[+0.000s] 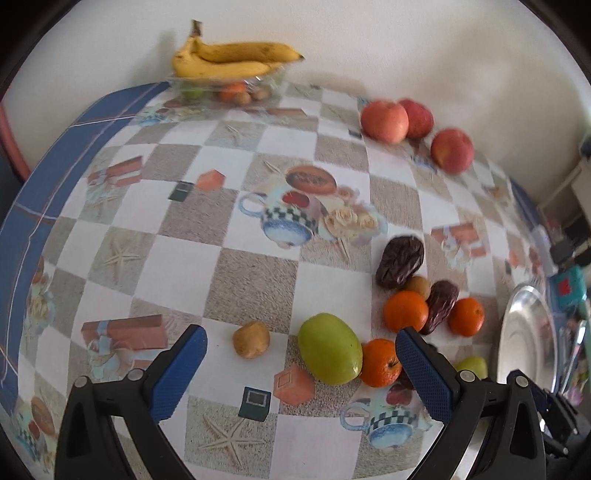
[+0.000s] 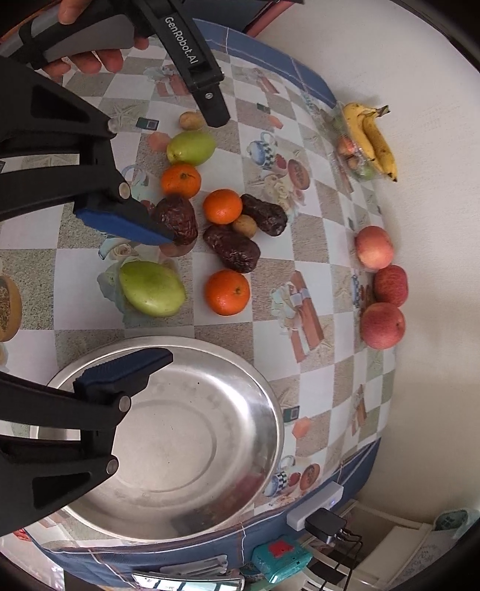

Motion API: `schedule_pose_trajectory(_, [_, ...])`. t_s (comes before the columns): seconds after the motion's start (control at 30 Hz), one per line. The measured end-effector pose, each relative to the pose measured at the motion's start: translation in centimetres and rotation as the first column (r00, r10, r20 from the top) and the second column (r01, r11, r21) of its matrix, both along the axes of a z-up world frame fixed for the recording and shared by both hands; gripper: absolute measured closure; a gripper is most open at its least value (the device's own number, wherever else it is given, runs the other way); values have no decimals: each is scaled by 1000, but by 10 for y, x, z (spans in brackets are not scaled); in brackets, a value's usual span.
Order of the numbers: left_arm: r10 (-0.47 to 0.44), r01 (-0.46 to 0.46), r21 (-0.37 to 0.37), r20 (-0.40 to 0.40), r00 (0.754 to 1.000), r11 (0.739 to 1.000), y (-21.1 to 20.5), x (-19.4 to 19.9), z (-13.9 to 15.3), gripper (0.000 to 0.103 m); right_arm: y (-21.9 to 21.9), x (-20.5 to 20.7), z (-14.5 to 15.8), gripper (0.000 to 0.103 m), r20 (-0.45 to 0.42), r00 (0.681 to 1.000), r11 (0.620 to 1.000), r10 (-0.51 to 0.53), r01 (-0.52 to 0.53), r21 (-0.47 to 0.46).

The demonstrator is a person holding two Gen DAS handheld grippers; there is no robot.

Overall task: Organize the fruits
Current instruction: 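Move the left tool to one green pear while the right tool approaches another, then close the left tool on a green pear while the right tool grasps another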

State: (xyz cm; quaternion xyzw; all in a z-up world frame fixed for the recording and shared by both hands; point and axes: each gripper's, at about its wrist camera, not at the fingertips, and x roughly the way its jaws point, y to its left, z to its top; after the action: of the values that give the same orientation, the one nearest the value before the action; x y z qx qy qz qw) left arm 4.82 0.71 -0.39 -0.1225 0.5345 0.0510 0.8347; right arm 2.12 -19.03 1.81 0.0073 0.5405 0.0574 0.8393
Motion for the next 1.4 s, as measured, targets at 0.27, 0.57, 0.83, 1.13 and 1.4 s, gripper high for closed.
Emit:
schedule_pose_trajectory(0.27, [8, -7, 9, -72, 997, 1000, -5, 7, -18, 17, 3, 11, -21, 54, -74, 997, 1000, -6, 4, -27])
schedule_pose_trajectory(0.57, [-26, 24, -45, -44, 999, 999, -11, 6, -10, 57, 2, 13, -21, 54, -78, 997, 999, -16, 13, -34])
schedule_pose_trajectory(0.83, [-26, 21, -76, -66, 997, 997, -11, 5, -14, 61, 10, 10, -23, 54, -98, 995, 1000, 11, -14, -24])
schedule_pose_trajectory(1.13, [34, -43, -114, -81, 996, 993, 1, 0, -14, 62, 11, 11, -37, 54, -142, 990, 999, 7, -12, -35])
schedule_pose_trajectory(1.4, [82, -97, -166, -95, 992, 981, 14, -4, -15, 62, 15, 9, -28, 72, -96, 995, 999, 23, -26, -24])
